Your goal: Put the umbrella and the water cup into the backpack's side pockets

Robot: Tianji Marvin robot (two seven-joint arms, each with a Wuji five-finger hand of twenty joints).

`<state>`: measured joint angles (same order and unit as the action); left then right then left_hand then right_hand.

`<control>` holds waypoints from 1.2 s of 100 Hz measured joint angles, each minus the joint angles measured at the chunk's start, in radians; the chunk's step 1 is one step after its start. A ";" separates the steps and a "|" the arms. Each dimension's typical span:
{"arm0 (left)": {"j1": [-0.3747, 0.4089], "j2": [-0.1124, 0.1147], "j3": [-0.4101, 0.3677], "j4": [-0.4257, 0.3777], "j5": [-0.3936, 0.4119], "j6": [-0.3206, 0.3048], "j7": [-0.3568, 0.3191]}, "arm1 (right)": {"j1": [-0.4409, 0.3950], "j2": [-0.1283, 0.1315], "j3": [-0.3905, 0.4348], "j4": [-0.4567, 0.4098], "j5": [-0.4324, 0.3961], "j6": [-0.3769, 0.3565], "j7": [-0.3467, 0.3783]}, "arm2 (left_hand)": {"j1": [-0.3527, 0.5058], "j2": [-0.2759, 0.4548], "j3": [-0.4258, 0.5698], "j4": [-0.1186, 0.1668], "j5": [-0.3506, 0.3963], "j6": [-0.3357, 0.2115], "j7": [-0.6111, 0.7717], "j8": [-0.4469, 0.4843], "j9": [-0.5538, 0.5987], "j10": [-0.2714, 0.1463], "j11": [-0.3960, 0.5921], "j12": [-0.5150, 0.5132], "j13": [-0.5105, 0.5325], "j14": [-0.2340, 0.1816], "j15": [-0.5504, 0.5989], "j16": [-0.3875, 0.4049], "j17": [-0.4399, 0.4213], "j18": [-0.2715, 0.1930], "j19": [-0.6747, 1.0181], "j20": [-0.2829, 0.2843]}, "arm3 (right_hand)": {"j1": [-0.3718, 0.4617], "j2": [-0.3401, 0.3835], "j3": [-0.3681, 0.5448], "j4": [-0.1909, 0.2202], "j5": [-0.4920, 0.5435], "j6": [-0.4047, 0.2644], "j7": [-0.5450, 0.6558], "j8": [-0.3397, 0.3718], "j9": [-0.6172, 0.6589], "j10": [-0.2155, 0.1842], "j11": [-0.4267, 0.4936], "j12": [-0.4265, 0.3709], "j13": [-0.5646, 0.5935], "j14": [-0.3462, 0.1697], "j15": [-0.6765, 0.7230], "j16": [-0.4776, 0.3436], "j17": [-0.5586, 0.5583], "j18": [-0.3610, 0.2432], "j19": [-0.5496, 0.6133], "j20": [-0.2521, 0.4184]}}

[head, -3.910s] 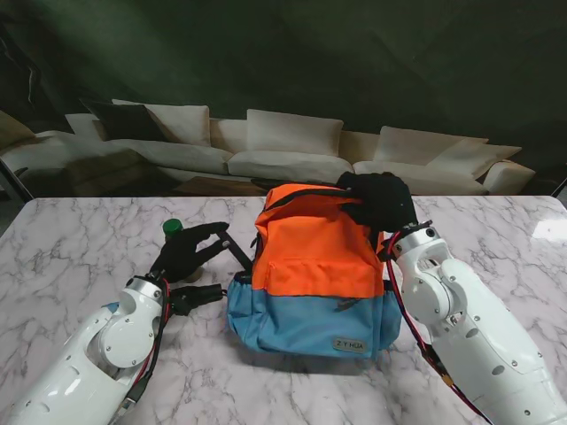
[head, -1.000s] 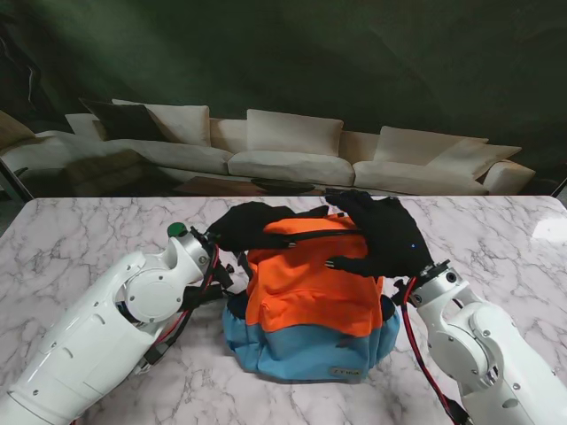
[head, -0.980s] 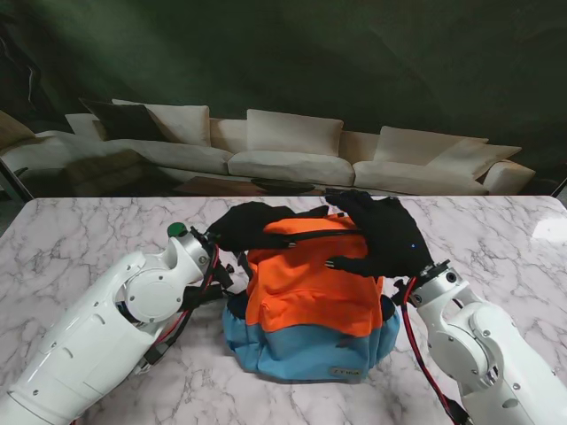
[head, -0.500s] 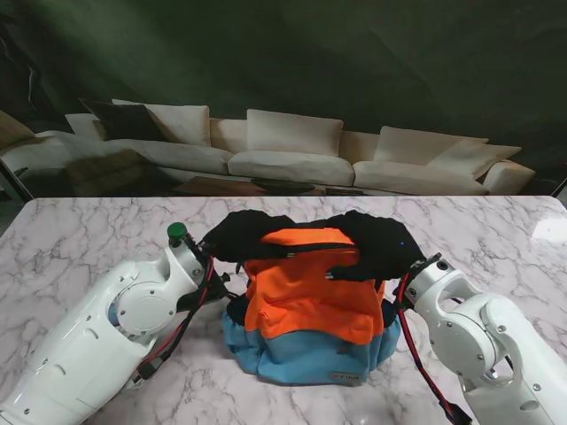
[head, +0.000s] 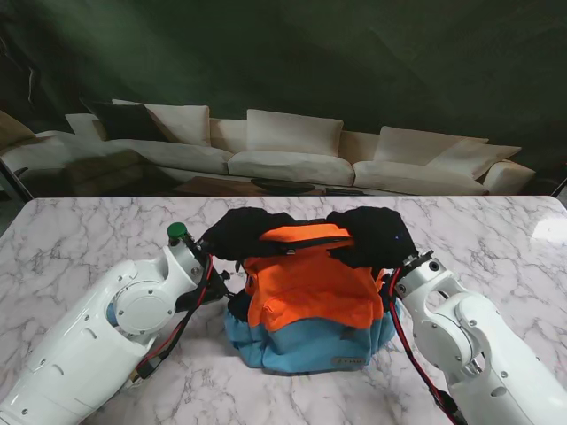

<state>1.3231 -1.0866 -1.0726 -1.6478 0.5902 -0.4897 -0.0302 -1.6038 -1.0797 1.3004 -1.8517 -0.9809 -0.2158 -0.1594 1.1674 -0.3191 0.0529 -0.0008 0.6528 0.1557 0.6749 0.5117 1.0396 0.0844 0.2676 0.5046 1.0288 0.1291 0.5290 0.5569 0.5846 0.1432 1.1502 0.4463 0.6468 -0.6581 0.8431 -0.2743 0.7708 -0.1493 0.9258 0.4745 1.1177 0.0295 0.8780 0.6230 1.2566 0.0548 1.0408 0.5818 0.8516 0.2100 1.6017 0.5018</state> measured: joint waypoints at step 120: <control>0.186 0.035 -0.324 -0.070 0.193 -0.157 -0.088 | -0.054 -0.012 0.018 0.029 -0.066 -0.002 -0.152 | -0.427 0.124 -0.051 -0.001 -0.070 -0.106 -0.288 0.099 -0.344 0.034 0.038 -0.023 -0.361 0.080 -0.023 0.204 -0.362 0.071 -0.145 0.189 | 0.000 0.041 -0.008 0.000 -0.030 -0.024 0.000 0.064 -0.003 -0.030 0.012 0.000 0.000 -0.022 0.000 -0.020 0.000 -0.013 0.012 -0.011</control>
<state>1.5086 -1.0521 -1.3965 -1.7179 0.7831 -0.6470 -0.1180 -1.6574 -1.0920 1.3188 -1.8224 -1.0471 -0.2179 -0.3114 0.7404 -0.1953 0.0023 -0.0020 0.5824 0.0492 0.3871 0.6109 0.6955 0.1186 0.3051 0.4818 0.6680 0.2090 0.5058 0.7611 0.2225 0.2139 1.0049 0.6356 0.6466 -0.6172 0.8350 -0.2747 0.7404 -0.1734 0.9260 0.5389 1.1150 -0.0005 0.8904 0.6226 1.2566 0.0329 1.0407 0.5618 0.8513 0.1968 1.6136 0.4904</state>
